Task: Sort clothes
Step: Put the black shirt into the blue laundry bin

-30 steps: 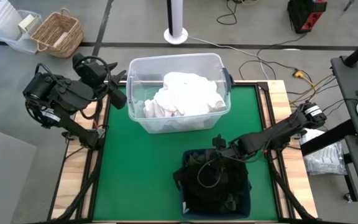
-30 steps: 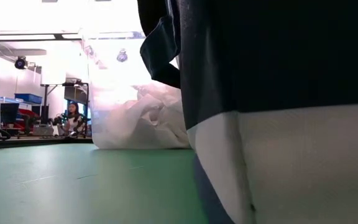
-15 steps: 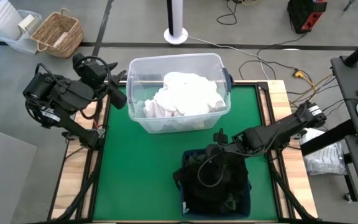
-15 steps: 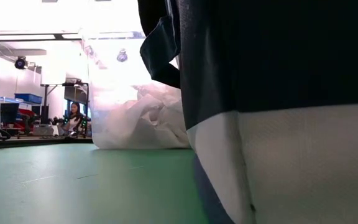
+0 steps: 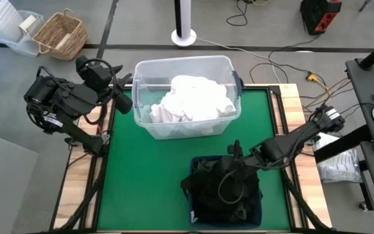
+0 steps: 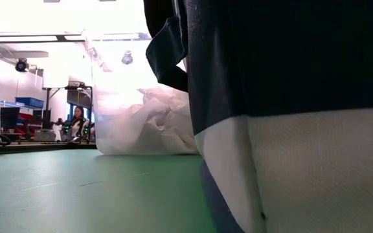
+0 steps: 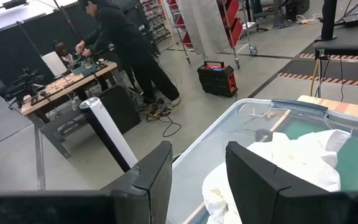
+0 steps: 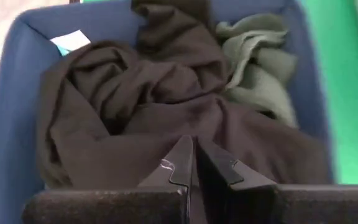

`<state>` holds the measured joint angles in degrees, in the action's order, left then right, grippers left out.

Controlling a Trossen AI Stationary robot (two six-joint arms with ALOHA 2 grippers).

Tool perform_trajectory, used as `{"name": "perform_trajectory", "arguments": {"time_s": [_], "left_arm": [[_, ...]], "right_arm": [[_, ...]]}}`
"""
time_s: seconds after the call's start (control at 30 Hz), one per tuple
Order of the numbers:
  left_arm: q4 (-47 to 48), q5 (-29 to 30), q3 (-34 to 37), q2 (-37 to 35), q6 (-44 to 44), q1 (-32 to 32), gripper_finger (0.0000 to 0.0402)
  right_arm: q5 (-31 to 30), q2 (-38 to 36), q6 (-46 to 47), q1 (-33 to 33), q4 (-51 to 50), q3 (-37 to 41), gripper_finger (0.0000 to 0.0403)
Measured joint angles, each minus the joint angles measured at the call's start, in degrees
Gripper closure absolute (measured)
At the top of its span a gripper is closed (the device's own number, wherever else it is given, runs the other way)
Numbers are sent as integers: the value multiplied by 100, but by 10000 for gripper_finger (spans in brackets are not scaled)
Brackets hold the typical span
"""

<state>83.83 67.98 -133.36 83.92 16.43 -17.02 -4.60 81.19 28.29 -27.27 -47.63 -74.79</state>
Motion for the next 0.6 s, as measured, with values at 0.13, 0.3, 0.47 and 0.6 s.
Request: {"name": "perform_trajectory", "arguments": {"time_s": [0.13, 0.3, 0.47, 0.6], "left_arm": [[0, -2, 0, 0, 0, 0, 271], [0, -2, 0, 0, 0, 0, 271], [0, -3, 0, 0, 0, -2, 271], [0, -4, 0, 0, 0, 0, 271]], "right_arm": [[13, 70, 191, -52, 393, 537, 390], [7, 67, 219, -60, 879, 1183, 390], [0, 59, 331, -58, 1224, 1567, 390], [23, -4, 419, -60, 975, 1349, 390]]}}
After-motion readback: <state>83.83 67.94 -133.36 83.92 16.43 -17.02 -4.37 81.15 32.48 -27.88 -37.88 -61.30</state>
